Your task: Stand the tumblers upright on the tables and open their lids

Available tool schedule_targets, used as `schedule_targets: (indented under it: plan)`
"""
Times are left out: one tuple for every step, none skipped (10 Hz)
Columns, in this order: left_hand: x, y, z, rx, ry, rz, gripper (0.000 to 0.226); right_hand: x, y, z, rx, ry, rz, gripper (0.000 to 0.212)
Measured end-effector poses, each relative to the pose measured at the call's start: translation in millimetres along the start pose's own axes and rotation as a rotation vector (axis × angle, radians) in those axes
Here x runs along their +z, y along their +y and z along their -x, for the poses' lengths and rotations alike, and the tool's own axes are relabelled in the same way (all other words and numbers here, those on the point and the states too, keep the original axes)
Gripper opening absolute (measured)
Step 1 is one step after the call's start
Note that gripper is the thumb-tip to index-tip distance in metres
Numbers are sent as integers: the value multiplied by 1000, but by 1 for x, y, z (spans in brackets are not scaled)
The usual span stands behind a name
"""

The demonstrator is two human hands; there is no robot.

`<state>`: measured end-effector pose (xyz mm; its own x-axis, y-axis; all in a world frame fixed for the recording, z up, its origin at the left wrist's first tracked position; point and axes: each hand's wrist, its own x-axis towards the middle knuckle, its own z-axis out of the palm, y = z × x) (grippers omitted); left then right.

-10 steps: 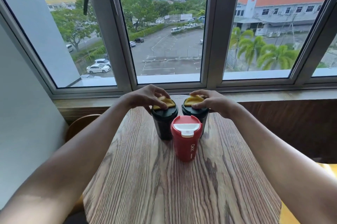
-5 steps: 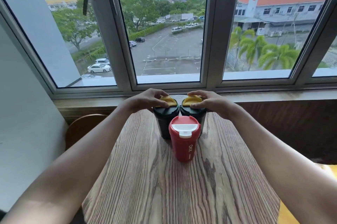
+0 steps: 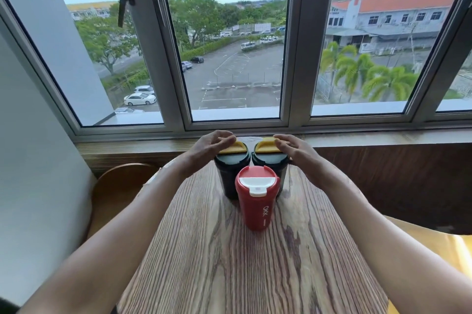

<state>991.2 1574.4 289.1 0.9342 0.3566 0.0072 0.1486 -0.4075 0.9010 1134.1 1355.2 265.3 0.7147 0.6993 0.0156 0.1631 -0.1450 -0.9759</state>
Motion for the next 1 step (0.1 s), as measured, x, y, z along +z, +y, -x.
schedule_targets:
  plan:
    - [-1,-9,8,72,325,-83,38,-5,9,10,-60,215,-38,21]
